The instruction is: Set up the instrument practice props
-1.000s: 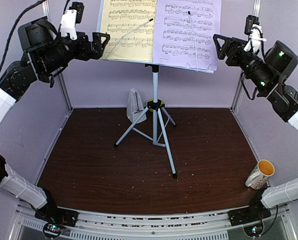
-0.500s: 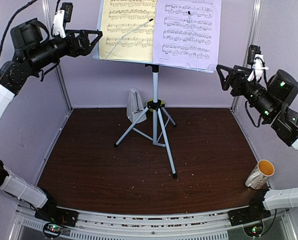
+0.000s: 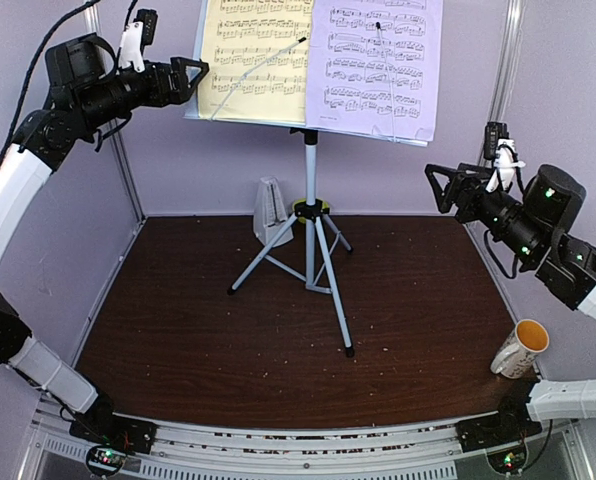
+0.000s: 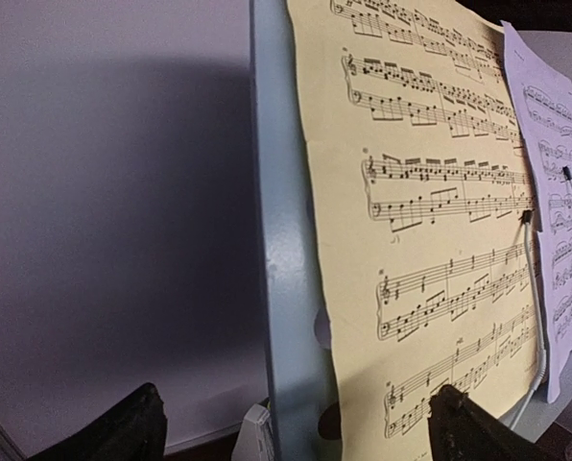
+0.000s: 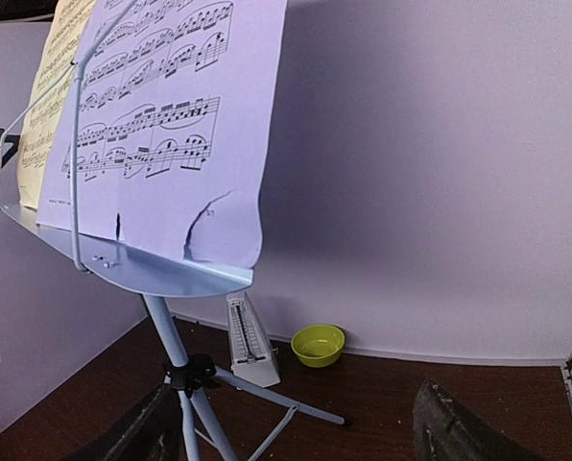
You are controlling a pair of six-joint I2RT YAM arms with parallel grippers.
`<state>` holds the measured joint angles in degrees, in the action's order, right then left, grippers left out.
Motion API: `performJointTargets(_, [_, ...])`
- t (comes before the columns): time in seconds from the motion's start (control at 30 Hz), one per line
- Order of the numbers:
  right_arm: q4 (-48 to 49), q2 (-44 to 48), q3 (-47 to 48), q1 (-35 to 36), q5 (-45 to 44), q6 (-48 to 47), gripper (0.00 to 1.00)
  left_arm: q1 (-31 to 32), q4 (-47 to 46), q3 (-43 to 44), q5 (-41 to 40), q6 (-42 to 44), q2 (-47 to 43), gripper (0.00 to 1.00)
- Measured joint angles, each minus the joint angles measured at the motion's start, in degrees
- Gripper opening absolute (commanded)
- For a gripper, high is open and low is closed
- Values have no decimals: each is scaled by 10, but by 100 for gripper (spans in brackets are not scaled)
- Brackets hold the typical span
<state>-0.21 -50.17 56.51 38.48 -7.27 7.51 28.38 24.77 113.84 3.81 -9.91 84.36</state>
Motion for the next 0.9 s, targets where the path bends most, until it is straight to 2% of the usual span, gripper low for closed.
performJointTargets(0.23, [-1,-1,-9,0,0,2,84,-23,-8,12,83,-12,29,97])
performJointTargets(0.4, [-1,-1,-9,0,0,2,84,-24,-8,22,115,-16,58,84])
performJointTargets(0.47, [-1,-1,-9,0,1,2,84,-24,-7,22,114,-16,61,74])
performJointTargets(0.57, [-1,-3,-9,0,0,2,84,-24,-8,22,110,-16,60,50])
performJointTargets(0.6, [-1,-4,-9,0,1,2,84,-24,-8,22,109,-17,59,48])
performJointTargets(0.9, [-2,-15,-9,0,5,2,84,-25,-13,8,92,-10,41,51])
